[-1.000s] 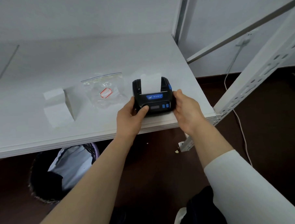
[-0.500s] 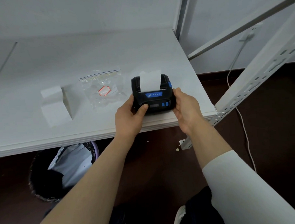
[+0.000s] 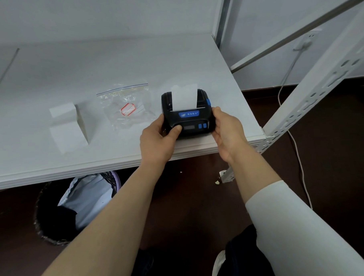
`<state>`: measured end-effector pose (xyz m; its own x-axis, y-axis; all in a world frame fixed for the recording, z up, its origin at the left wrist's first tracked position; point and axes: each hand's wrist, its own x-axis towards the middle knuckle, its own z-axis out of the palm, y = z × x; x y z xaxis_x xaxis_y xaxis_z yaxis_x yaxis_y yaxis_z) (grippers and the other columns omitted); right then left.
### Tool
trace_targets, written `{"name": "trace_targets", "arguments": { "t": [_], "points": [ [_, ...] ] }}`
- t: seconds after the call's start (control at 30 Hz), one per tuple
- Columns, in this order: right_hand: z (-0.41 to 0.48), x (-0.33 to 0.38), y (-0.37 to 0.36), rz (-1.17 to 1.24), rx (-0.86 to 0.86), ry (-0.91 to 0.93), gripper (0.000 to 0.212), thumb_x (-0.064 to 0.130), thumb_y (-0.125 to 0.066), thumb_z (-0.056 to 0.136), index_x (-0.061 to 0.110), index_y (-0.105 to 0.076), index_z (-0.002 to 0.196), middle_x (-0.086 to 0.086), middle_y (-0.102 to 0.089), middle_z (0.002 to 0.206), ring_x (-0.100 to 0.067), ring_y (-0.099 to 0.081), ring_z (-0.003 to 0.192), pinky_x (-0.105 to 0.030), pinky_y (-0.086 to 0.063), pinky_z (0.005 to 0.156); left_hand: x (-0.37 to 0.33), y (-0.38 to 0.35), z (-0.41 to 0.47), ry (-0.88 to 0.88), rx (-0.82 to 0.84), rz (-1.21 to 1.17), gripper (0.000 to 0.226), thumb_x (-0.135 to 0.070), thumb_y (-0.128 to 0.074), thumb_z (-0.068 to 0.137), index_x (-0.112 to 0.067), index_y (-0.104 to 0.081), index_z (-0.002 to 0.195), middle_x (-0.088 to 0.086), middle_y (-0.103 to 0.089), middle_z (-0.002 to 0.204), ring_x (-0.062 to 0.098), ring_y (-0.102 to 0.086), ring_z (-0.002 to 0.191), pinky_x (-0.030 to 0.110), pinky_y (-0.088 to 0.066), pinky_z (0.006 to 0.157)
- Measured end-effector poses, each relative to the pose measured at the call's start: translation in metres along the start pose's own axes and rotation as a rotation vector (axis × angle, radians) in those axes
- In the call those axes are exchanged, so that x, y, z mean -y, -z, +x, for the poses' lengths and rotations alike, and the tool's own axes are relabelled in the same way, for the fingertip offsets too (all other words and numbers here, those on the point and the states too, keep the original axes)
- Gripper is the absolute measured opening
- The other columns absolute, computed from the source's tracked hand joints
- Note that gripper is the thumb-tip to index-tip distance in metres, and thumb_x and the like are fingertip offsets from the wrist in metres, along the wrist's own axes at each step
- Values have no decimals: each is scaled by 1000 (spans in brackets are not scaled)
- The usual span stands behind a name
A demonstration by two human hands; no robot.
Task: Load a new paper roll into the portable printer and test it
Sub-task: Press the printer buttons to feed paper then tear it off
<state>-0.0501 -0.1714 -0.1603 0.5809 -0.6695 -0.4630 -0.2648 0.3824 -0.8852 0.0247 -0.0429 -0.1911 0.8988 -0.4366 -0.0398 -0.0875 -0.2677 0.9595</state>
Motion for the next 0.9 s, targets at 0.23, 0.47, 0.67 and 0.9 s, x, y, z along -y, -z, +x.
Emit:
{"name": "trace_targets", "arguments": {
  "t": [0.23, 0.47, 0.67, 0.9],
  "points": [
    [2, 0, 2, 8, -6, 7, 32, 30, -45, 92, 4, -62, 102, -19, -64, 119, -30, -55, 119, -42, -40, 107, -1, 0, 1, 13, -9, 0, 49, -31, -61, 69, -24, -65, 118, -1, -73, 108, 17, -67, 105, 43, -50, 99],
    [4, -1, 2, 12, -4, 1, 31, 29, -46, 91, 5, -62, 101, -18, -65, 118, -28, -56, 117, -43, -39, 107, -1, -1, 1, 16, -14, 10, 50, -32, -62, 69, -23, -65, 118, 0, -73, 108, 18, -67, 103, 43, -50, 98],
    [5, -3, 2, 12, 0, 17, 32, 29, -45, 91, 3, -62, 101, -18, -66, 117, -28, -56, 117, -44, -38, 108, -2, 0, 1, 21, -8, 32, 47, -32, -61, 69, -22, -66, 115, -1, -74, 104, 18, -68, 100, 42, -51, 96],
    [4, -2, 3, 13, 0, 11, 29, 28, -46, 92, 6, -62, 99, -16, -66, 116, -26, -57, 116, -43, -39, 108, -3, 0, 1, 33, -13, 40, 45, -33, -61, 69, -24, -67, 113, -1, -75, 102, 18, -68, 99, 42, -51, 96]
  ]
}}
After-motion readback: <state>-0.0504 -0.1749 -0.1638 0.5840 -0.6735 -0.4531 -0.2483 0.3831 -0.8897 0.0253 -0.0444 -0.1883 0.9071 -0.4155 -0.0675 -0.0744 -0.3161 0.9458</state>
